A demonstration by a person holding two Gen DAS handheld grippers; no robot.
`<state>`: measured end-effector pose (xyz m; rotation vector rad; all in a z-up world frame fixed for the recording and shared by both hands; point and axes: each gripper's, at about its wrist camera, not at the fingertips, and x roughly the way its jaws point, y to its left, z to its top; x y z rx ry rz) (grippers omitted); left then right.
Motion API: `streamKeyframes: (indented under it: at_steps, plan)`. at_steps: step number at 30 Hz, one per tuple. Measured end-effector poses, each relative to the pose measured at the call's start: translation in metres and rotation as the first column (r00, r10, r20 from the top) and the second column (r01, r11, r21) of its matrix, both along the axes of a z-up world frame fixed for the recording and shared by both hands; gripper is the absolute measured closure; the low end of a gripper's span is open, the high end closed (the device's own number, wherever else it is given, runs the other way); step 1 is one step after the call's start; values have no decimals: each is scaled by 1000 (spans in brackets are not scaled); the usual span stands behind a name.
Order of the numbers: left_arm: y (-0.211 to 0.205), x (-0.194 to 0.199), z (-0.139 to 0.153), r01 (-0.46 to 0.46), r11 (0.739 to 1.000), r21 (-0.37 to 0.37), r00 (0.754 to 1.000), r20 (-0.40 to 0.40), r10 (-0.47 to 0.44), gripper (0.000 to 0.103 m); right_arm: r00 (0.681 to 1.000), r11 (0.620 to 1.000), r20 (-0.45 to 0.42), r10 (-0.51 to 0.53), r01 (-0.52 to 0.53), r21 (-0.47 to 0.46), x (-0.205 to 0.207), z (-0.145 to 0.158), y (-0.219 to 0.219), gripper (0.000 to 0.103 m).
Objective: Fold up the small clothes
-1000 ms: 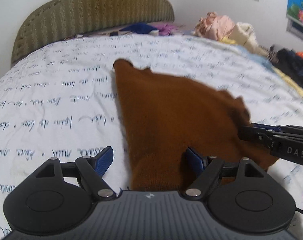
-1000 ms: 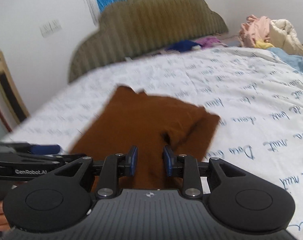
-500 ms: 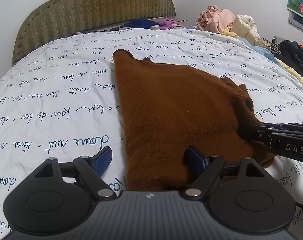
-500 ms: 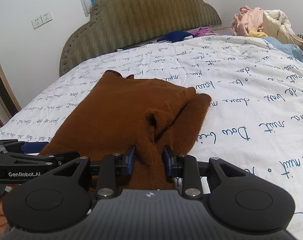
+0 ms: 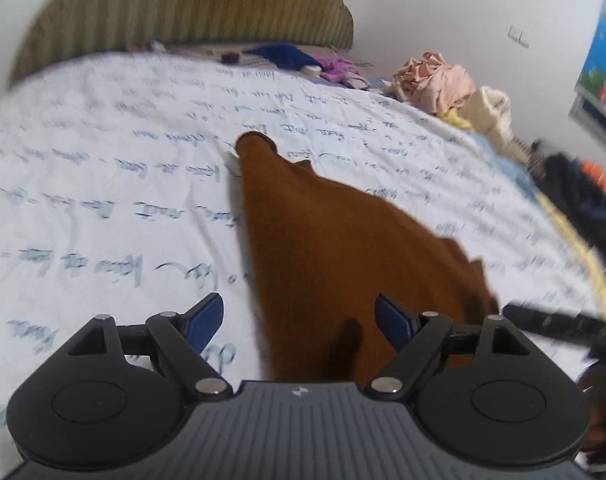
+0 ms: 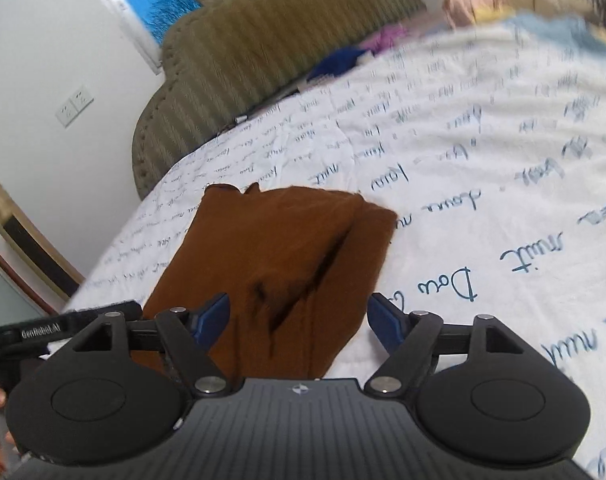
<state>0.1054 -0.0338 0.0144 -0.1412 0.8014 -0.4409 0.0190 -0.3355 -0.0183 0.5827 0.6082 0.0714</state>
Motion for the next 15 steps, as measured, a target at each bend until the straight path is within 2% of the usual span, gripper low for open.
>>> streamKeyframes:
  at_steps: [3, 7, 12, 15]
  plan:
    - [4, 36, -11, 8, 998, -68, 996, -92, -15, 20, 999, 996, -49, 8, -4, 92, 20, -15, -16, 27]
    - [9, 76, -30, -16, 990, -141, 977, -212, -14, 20, 997, 968, -58, 47, -31, 249, 46, -32, -30, 26]
    - [9, 109, -44, -19, 969, -248, 958, -282, -54, 20, 992, 962, -51, 116, -100, 255, 83, -33, -29, 29]
    - [3, 126, -49, -14, 955, -296, 950, -300, -80, 20, 987, 948, -44, 156, -137, 289, 107, -37, -29, 35]
